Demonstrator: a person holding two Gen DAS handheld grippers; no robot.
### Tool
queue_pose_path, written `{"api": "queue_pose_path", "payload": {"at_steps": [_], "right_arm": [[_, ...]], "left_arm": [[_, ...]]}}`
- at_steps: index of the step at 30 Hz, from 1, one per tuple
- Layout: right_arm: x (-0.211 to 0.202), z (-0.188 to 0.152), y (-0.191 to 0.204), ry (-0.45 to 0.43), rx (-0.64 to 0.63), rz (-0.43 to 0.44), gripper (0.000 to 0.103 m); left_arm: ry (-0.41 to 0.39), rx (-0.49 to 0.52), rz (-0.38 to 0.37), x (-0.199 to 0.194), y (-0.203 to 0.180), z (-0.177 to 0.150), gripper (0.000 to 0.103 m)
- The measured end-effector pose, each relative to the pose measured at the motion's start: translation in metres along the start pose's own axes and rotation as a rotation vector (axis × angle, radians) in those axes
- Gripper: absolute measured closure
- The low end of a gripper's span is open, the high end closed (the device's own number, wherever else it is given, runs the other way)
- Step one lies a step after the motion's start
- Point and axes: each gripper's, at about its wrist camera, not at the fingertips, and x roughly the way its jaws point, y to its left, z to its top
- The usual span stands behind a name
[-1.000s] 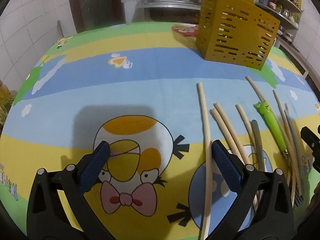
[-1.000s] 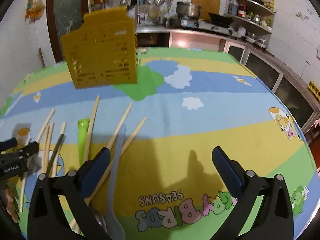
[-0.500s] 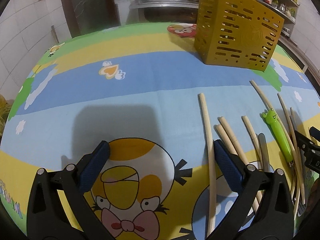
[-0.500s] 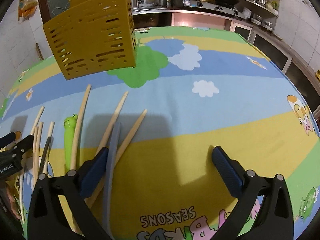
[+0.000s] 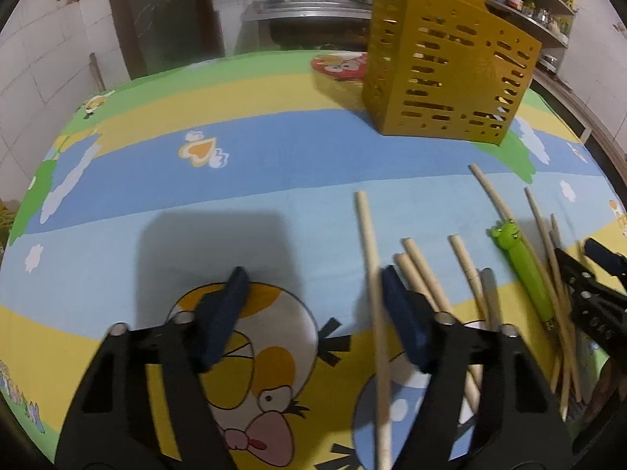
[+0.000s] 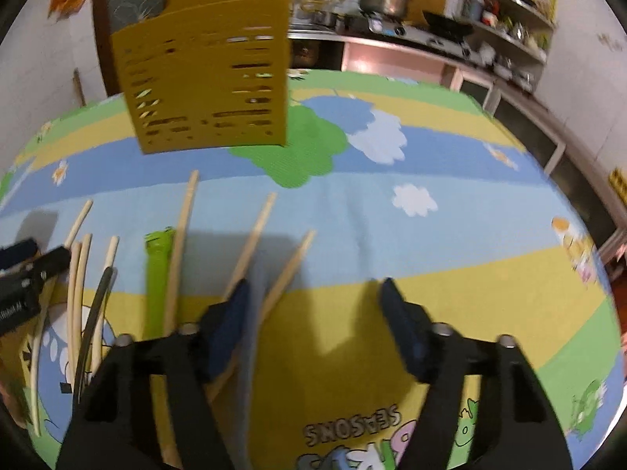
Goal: Organize utensils
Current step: 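Lower the left gripper onto a wooden chopstick and close while the right gripper grasps another chopstick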
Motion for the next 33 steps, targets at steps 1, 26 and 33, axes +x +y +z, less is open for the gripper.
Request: {"api": "queue_pose_path", "payload": {"at_steps": [1, 26, 33], "right_arm": [[-0.001, 0.001, 0.004, 0.000, -0.008, 0.005, 0.058], [-0.034, 0.026, -0.024, -0.120, 0.166, 0.193, 0.093], [-0.067, 0.038, -0.038, -0.285, 0.171, 0.218, 0.096]], "left_arm": [[0.003, -0.006, -0.001, 0.000, 0.000, 0.001, 0.042], [-0.063, -0.139, -0.078, -0.032, 0.012, 0.014, 0.099], [-0.256, -0.169, -0.070, -0.087, 0.013, 0.015, 0.099]]}}
